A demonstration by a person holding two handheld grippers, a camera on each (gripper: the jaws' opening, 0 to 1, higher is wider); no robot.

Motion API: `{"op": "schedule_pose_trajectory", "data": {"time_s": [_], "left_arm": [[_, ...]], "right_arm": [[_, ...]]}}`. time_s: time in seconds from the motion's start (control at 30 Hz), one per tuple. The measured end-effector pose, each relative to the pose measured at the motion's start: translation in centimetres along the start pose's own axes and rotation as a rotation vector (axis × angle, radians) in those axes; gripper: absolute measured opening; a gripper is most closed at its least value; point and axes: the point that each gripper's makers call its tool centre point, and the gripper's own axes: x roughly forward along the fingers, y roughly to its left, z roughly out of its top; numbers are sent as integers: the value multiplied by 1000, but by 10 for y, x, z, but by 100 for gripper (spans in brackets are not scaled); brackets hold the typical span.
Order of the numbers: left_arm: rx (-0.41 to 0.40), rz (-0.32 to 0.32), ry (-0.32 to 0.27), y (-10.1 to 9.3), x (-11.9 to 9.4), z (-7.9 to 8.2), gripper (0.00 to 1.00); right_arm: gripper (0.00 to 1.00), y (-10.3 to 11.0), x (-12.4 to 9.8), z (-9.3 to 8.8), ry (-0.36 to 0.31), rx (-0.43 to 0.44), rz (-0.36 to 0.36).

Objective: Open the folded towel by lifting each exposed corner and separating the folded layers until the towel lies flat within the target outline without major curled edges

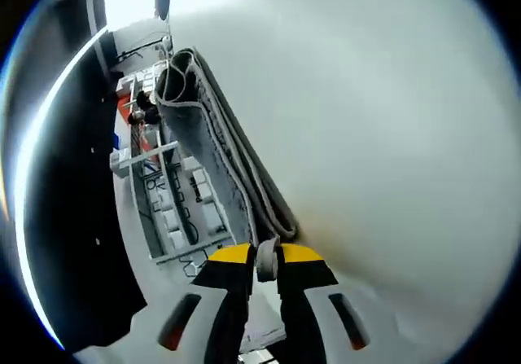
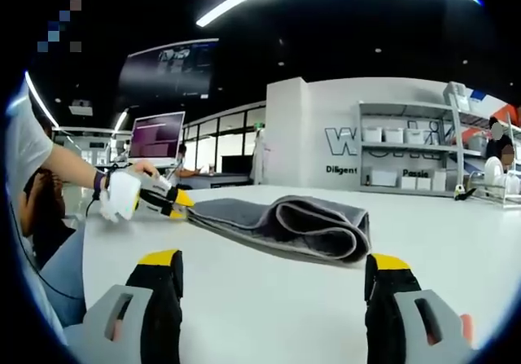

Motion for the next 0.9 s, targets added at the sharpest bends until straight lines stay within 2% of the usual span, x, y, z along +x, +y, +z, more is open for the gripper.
{"op": "schedule_pose_trajectory", "data": {"time_s": [0.17,0.4,0.57,0.67,0.7,0.83,0.9], "left_arm": [[-8,-16,-21,2,-7,4,6],[-108,-94,-52,4,-22,20,5],[-275,-175,-101,9,-39,35,4],[-401,-248,-136,10,-49,48,4],[-471,-292,-157,9,-55,57,4],[-678,-389,-248,16,-72,86,4],[-789,-449,-311,21,-80,104,4]], "right_arm": [[93,0,1,-3,18,-3,-2],[92,3,3,-6,39,-14,7],[91,6,4,-6,40,-14,29],[91,8,4,-7,48,-12,39],[91,8,5,-8,52,-12,43],[91,10,6,-10,65,-12,57],[91,11,6,-10,72,-16,62]]}}
